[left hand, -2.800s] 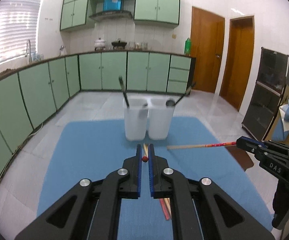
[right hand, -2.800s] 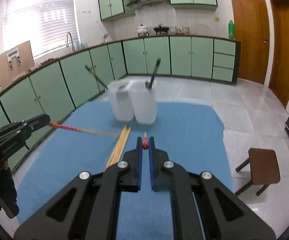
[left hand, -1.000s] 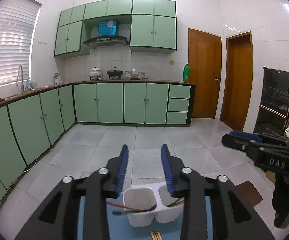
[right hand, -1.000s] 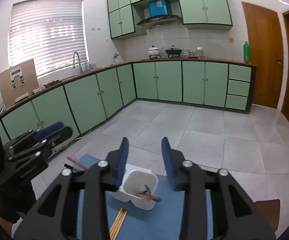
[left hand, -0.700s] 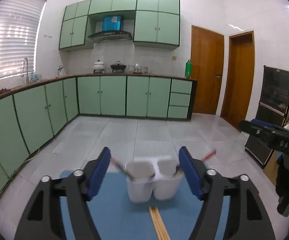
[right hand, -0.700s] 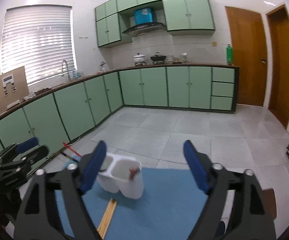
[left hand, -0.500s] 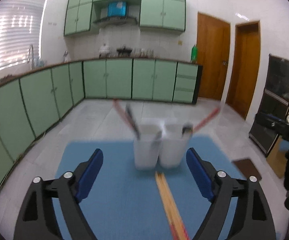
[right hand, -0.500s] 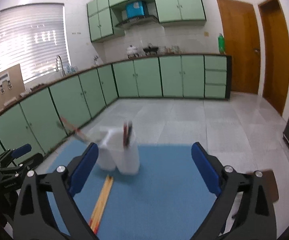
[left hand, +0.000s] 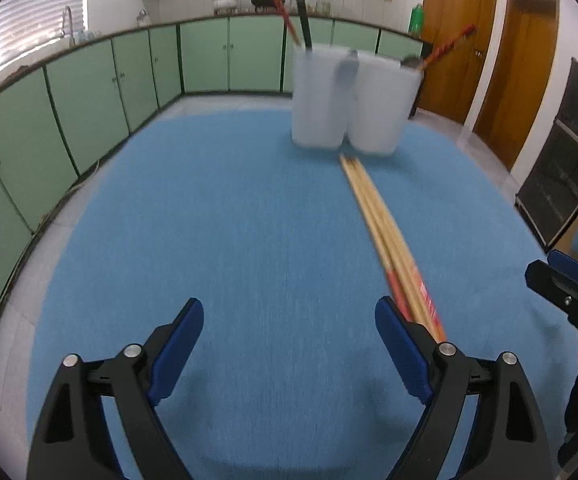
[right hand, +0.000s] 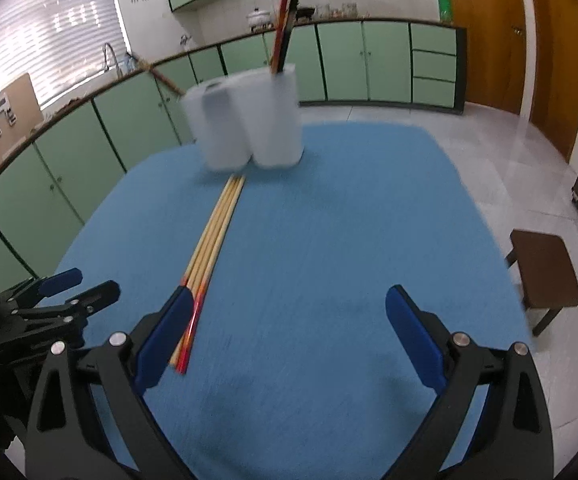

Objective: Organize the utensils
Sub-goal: 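Withdraw both open tools back over the remaining chopsticks, then grasp a red-tipped chopstick with the right tool while the left tool grasps another, then lift both red-tipped chopsticks up above the white holder, then open both tools to drop the chopsticks into the holder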

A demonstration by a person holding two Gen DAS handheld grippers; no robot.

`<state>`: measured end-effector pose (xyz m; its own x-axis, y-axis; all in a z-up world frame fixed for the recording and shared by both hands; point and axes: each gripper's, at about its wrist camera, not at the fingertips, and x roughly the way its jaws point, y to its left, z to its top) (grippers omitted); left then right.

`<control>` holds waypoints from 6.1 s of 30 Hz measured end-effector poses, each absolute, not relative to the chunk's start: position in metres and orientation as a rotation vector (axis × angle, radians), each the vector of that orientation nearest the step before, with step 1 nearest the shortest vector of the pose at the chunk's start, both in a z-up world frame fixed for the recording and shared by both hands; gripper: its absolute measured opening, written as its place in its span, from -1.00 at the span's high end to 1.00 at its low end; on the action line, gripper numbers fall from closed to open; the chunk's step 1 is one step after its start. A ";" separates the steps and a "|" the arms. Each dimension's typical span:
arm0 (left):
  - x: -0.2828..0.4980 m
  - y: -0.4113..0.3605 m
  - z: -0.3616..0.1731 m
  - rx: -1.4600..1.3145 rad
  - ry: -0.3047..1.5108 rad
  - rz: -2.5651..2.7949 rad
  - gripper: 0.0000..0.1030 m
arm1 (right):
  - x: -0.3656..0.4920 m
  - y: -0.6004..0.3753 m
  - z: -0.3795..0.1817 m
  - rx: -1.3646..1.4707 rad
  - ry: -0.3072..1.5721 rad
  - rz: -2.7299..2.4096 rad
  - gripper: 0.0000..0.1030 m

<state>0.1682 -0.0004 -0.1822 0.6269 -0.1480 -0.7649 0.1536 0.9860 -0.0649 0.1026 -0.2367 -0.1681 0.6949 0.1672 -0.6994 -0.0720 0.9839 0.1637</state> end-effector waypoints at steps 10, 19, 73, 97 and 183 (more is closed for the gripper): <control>0.159 0.011 -0.199 0.041 0.927 -0.142 -0.69 | 0.093 -0.208 -0.189 0.094 0.859 0.176 -0.82; 0.159 0.018 -0.201 0.046 0.929 -0.123 -0.73 | 0.092 -0.191 -0.197 0.016 0.892 0.194 -0.59; 0.155 -0.035 -0.200 0.082 0.925 -0.268 -0.80 | 0.091 -0.232 -0.200 0.031 0.903 0.123 0.91; 0.153 -0.035 -0.200 0.075 0.906 -0.235 -0.11 | 0.090 -0.234 -0.200 0.054 0.908 0.137 0.87; 0.326 -0.059 0.057 0.018 0.277 -0.269 0.79 | 0.299 -0.262 0.060 0.045 0.461 0.266 0.89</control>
